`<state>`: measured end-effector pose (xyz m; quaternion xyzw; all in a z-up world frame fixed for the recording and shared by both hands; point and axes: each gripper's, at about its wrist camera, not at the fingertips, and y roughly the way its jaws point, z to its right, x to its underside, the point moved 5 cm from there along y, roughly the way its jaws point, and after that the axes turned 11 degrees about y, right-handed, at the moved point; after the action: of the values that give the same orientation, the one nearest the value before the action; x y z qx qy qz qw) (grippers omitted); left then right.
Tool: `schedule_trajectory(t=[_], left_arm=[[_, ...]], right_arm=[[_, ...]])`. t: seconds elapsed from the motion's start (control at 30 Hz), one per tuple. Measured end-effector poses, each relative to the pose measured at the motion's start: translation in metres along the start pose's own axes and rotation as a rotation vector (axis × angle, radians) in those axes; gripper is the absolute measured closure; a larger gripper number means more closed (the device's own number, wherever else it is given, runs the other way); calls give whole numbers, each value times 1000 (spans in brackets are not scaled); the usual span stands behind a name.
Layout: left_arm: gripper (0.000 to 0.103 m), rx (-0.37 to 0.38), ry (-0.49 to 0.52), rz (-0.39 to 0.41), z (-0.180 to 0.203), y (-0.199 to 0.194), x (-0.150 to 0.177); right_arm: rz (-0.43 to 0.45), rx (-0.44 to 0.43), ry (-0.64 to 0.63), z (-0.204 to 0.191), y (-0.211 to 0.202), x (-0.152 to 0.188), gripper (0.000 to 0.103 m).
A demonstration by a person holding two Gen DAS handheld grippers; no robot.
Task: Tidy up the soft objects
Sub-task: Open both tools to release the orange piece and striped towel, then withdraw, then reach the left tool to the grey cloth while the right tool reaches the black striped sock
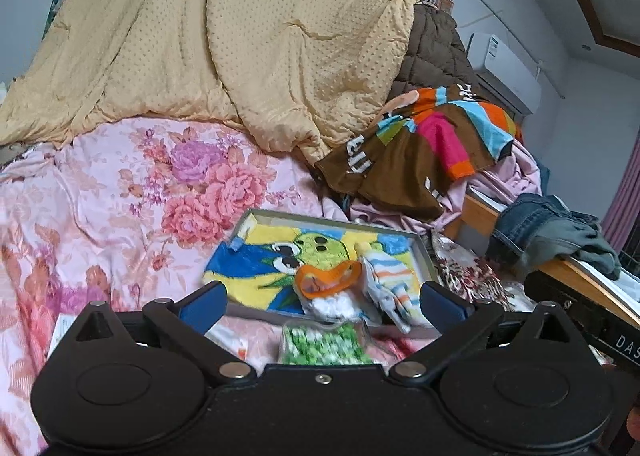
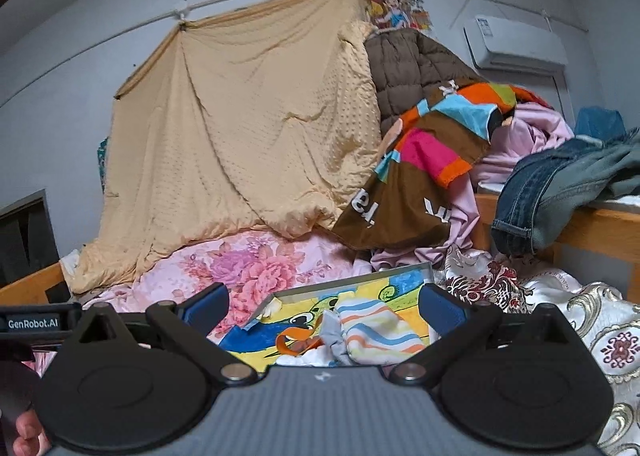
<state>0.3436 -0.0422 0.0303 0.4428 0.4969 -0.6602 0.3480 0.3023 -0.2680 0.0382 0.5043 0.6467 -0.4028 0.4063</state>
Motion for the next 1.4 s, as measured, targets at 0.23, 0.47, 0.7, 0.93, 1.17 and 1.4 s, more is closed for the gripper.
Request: schedule_trajectory(t=[0.23,0.47,0.7,0.93,1.17,1.4], left_arm=[[1,40,45,9,8,-24,25],[1,60,83,4,11,-37,43],[1,74,126,-17,9,-43,63],[1,98,150,-62,6,-43,86],[1,133,187,-111,14,-40,107],[1,161,231,-160,23,-37,124]], right_arm=[[43,9,-25,-8,-28,12,0],[46,37,-43,-9,-44,22,0],[-52,121,-41,-3,-56,47,0],[-139,232,50,17,-63,65,0],[-251,281,70,26,-53,78,0],[-355,316,76,29,-43,91,0]])
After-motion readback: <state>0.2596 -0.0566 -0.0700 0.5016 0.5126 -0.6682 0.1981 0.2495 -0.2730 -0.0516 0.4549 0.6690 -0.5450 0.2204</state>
